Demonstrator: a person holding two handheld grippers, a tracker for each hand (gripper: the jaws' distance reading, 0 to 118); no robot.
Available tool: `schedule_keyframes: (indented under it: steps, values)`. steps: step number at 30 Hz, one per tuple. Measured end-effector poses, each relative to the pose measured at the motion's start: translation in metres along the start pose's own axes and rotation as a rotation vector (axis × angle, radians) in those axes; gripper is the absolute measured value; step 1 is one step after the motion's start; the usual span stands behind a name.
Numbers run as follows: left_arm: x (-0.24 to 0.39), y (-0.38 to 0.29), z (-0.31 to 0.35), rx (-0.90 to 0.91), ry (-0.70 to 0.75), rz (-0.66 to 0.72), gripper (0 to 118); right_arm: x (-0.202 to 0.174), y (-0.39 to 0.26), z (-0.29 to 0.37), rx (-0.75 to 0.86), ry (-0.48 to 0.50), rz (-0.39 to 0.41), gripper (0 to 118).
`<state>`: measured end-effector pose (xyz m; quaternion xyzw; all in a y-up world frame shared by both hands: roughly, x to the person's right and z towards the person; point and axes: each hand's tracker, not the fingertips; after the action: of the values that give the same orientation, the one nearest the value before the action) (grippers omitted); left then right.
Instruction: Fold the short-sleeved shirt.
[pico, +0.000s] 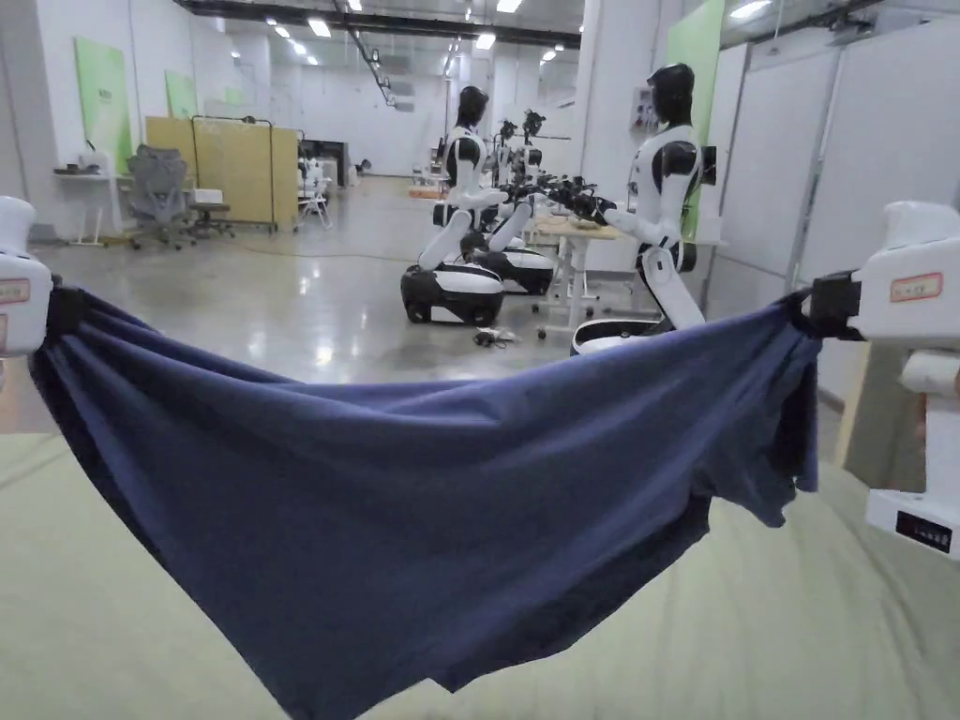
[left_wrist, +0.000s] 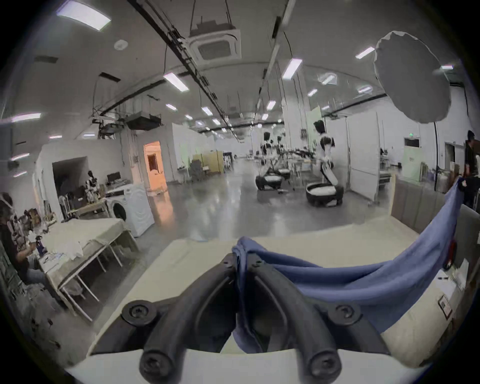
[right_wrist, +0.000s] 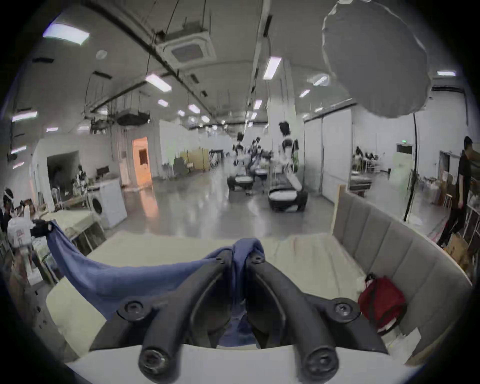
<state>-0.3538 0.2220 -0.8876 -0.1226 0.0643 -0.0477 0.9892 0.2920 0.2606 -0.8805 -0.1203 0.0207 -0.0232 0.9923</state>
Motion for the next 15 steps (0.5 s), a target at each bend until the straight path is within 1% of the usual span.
schedule_keyframes:
  steps: [3, 5, 7, 10, 15]
  values:
    - [0.005, 0.031, -0.017, 0.017, -0.016, 0.027, 2, 0.004, 0.033, -0.005, 0.061, -0.043, -0.021, 14]
    - [0.007, 0.043, -0.028, 0.024, -0.041, 0.048, 2, 0.004, 0.045, -0.011, 0.065, -0.059, -0.018, 14]
    - [0.016, 0.047, -0.041, 0.034, -0.032, 0.035, 2, 0.006, 0.048, -0.023, 0.059, -0.069, -0.015, 14]
    - [0.029, 0.037, -0.065, 0.017, -0.022, 0.013, 2, 0.006, 0.033, -0.044, 0.039, -0.098, -0.011, 14]
    - [0.047, -0.024, -0.112, -0.043, -0.022, 0.031, 2, 0.02, -0.03, -0.1, -0.041, -0.124, -0.05, 14]
